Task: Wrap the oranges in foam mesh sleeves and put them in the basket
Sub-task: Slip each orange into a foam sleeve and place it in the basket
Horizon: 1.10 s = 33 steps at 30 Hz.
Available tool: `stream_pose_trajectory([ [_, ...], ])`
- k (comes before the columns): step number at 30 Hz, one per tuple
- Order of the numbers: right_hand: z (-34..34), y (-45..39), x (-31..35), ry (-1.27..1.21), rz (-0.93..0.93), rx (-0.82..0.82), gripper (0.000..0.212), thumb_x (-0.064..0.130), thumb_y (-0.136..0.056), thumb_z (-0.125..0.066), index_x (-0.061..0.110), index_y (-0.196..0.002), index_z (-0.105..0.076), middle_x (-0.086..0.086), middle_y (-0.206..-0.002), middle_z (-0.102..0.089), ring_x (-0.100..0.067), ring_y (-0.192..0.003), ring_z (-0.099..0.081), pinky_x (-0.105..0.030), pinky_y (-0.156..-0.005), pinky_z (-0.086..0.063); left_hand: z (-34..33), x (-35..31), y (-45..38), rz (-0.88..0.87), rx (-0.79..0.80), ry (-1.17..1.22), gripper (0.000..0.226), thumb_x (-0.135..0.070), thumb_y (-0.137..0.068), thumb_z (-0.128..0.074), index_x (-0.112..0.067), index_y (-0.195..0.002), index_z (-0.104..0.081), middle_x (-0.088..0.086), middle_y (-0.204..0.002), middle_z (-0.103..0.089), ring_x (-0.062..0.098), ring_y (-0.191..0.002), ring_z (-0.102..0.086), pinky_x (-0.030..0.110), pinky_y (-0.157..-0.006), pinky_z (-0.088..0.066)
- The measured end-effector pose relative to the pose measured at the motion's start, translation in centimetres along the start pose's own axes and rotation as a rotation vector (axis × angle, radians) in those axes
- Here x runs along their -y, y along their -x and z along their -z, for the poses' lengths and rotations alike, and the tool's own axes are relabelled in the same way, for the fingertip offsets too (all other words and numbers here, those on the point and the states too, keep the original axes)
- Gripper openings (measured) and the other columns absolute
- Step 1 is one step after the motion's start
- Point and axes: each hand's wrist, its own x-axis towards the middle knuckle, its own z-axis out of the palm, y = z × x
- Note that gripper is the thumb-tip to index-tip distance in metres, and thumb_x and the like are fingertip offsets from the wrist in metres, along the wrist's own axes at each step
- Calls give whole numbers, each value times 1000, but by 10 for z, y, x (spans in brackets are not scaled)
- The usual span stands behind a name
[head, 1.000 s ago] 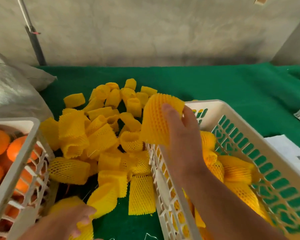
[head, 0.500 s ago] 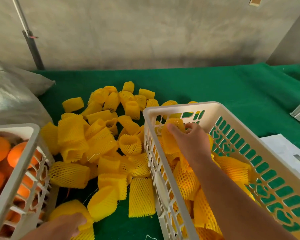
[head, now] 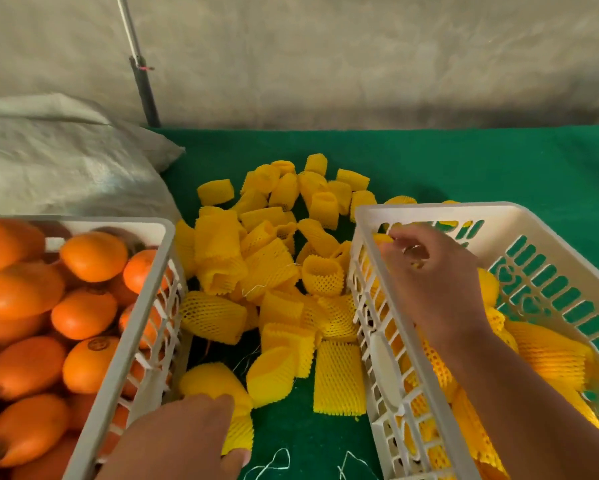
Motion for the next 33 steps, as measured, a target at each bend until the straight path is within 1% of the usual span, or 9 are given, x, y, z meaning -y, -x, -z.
stream_pose_trajectory([
  [4,-20,33,36,43,328,441,22,49,-96,-61,39,-113,-70,27,-104,-67,4,-96,-64,-16,-69,-49,-7,13,1,-33,-244,-17,35,-68,-99,-45,-34,-104,-40,-12,-86,-40,11,-93,-50,32,-88,-48],
  [9,-43,65,44,249,498,880,24,47,-100,-60,44,-124,-65,27,-117,-62,7,-103,-55,-5,-72,-37,-16,13,0,17,-304,-61,31,-61,-103,-45,-31,-100,-39,-11,-84,-35,11,-84,-43,31,-73,-34],
  [13,-53,76,54,481,512,1150,38,25,-103,-57,36,-140,-57,14,-149,-49,-13,-132,-50,-28,-100,-43,-15,16,-2,13,-306,-10,31,-56,-104,-46,-26,-112,-49,-8,-85,-35,14,-87,-43,31,-76,-33],
  [18,-74,92,70,774,549,1430,51,3,-91,-64,14,-139,-54,-11,-149,-32,-33,-98,-59,-34,-60,-39,-15,15,-2,-3,-309,-19,33,-54,-104,-48,-25,-117,-51,-2,-95,-43,17,-89,-46,32,-78,-38],
  [20,-77,93,67,736,514,1470,48,3,-93,-63,13,-139,-55,-10,-144,-36,-25,-83,-53,-30,-56,-34,-16,16,-2,-11,-327,-36,32,-54,-105,-47,-26,-118,-50,-3,-98,-45,16,-89,-45,32,-77,-37],
  [23,-74,87,60,607,508,1384,30,11,-97,-62,13,-127,-63,-5,-131,-48,-22,-96,-52,-30,-75,-40,-18,14,-1,-35,-435,11,29,-50,-104,-49,-28,-122,-43,-8,-102,-47,15,-94,-52,32,-77,-40],
  [25,-68,83,61,478,547,1236,12,18,-99,-60,15,-109,-66,0,-118,-55,-15,-100,-50,-30,-82,-40,-15,12,-2,-86,-538,71,49,-47,-105,-51,-34,-145,-26,-9,-120,-52,15,-102,-59,32,-80,-48],
  [28,-62,79,69,307,570,1107,13,38,-99,-61,27,-93,-58,13,-104,-53,-8,-90,-51,-28,-79,-44,-7,10,1,-145,-605,116,62,-44,-106,-50,-43,-143,-1,-12,-123,-51,8,-84,-50,20,-63,-38],
  [33,-56,81,77,160,599,1062,18,48,-98,-58,34,-92,-48,15,-92,-51,-2,-84,-49,-23,-64,-43,-9,17,-2,-17,-634,111,27,-38,-106,-50,-32,-130,-39,-9,-107,-46,9,-94,-50,24,-74,-42],
])
